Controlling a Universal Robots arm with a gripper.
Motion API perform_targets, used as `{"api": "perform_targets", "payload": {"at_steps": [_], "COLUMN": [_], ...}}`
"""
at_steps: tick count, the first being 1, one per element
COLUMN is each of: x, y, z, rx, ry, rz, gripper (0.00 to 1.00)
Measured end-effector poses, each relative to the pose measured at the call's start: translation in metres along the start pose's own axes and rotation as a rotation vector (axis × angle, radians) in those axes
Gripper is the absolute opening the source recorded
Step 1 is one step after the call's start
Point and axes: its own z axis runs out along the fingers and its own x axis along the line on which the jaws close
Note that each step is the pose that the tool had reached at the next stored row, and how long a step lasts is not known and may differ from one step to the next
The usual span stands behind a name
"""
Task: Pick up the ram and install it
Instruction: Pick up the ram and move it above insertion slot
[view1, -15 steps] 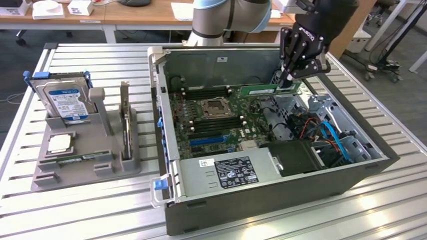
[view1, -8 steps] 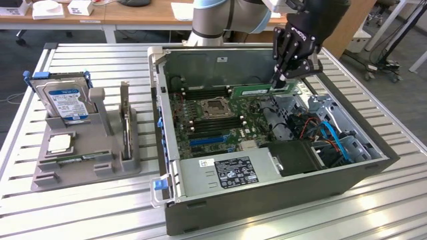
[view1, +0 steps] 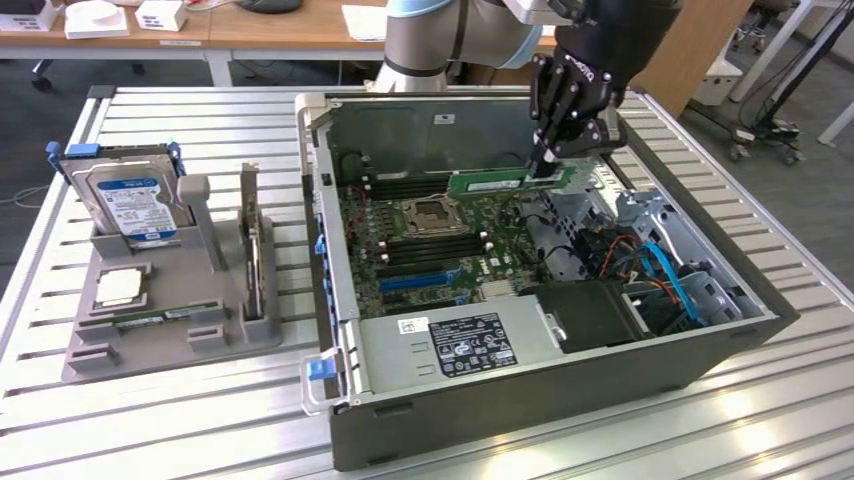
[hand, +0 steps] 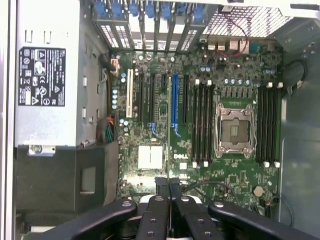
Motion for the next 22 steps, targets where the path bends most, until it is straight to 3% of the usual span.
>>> {"api": "perform_targets", "payload": {"at_steps": [8,22], "x": [-0.0001,-0.0045], "y": [0.0075,0.0083], "z": [0.0004,0.0006], "rx": [0.0001,0.0001], "ry": [0.0000,0.0001], "rz": [0.000,0.000], "gripper": [0.11,0.11]}}
